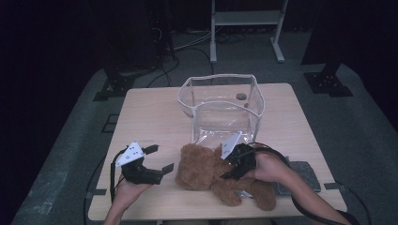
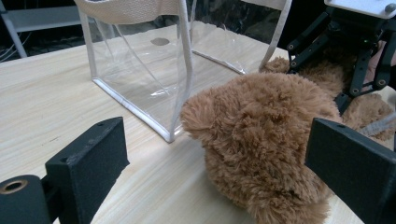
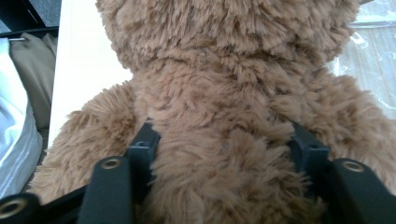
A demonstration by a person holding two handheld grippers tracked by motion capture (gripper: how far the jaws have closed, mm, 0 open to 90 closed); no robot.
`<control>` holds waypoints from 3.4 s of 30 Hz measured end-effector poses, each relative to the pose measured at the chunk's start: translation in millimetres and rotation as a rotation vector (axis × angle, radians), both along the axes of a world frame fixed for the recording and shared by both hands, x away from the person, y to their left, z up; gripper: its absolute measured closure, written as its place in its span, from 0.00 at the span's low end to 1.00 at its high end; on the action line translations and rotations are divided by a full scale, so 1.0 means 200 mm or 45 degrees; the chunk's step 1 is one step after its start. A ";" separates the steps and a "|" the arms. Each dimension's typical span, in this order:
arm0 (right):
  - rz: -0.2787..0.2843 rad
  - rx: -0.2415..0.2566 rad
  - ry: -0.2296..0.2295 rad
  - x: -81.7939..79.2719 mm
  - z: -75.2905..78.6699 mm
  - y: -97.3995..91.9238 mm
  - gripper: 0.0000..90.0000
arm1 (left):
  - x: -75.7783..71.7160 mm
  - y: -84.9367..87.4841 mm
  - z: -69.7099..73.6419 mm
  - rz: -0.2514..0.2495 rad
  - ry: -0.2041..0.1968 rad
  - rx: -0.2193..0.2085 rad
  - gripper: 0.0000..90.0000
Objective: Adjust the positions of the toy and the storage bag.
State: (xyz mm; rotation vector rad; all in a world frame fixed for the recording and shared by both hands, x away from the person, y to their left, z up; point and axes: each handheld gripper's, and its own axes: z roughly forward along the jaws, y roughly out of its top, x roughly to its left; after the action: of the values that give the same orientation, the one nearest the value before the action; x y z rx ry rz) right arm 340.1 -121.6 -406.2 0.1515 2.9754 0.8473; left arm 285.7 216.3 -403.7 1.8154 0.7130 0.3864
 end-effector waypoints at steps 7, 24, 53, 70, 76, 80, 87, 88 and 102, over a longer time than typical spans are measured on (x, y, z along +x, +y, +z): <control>0.007 0.017 0.025 0.01 0.02 -0.01 0.64 | 0.00 0.01 0.00 0.008 -0.004 -0.003 0.05; -0.019 0.043 0.034 0.00 0.12 -0.01 0.75 | 0.01 0.04 0.00 0.031 -0.002 -0.013 0.05; -0.038 0.219 0.147 -0.01 0.33 -0.09 0.80 | 0.00 0.17 0.01 0.142 -0.014 -0.044 0.05; -0.039 0.343 0.147 -0.04 0.56 -0.14 0.81 | 0.01 0.20 0.00 0.158 0.003 -0.054 0.05; -0.025 0.368 0.105 -0.05 0.76 -0.12 0.81 | 0.01 0.20 0.00 0.165 0.002 -0.069 0.05; -0.017 0.374 0.067 -0.06 0.93 -0.11 0.81 | 0.01 0.21 0.00 0.165 0.001 -0.071 0.05; -0.012 0.375 -0.001 -0.03 1.22 -0.10 0.81 | 0.01 0.21 0.00 0.167 0.000 -0.074 0.05; -0.015 0.377 -0.001 -0.02 1.26 -0.10 0.81 | 0.01 0.21 0.00 0.167 0.002 -0.077 0.05; -0.078 0.381 -0.065 0.23 1.54 -0.06 0.81 | 0.02 0.20 -0.01 0.161 0.009 -0.070 0.05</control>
State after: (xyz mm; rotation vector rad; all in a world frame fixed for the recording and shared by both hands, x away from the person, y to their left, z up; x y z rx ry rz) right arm 385.7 -132.6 -98.4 0.2250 2.7641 1.2625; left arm 289.2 256.6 -405.8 1.7262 0.8379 0.4395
